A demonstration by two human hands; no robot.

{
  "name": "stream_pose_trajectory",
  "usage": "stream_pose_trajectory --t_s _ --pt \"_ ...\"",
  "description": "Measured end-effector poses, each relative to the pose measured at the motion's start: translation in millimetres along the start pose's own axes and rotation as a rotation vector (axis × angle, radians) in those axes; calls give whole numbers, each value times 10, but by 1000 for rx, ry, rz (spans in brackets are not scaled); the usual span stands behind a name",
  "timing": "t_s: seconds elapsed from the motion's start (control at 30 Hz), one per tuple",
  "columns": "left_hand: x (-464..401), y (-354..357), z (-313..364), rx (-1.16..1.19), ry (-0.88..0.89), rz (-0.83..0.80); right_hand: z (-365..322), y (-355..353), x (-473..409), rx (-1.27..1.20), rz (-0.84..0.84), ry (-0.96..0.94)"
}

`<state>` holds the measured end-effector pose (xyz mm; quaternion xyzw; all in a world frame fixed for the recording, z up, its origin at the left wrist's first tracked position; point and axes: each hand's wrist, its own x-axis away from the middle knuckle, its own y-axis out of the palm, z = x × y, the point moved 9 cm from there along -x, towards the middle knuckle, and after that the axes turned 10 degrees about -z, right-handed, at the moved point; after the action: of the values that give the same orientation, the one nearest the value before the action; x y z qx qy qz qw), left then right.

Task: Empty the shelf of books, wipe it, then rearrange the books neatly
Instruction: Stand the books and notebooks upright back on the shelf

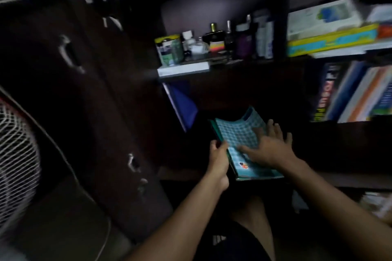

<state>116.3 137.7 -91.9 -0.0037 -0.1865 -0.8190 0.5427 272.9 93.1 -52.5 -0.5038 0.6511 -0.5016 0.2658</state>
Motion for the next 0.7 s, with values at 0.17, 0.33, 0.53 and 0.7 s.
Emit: stream_pose_trajectory --t_s 0.17,0.33,0.53,0.7 --pt "-34 -404 -23 -141 -46 44 -505 180 23 107 97 -150" --pt "-124 -568 139 -234 -1 49 -411 602 -185 -16 -149 -199" --pt "-257 -784 409 -374 156 205 -497 494 -411 32 -74 -214" --pt "-281 -1097 972 -491 404 469 -565 638 -588 118 -67 -257"
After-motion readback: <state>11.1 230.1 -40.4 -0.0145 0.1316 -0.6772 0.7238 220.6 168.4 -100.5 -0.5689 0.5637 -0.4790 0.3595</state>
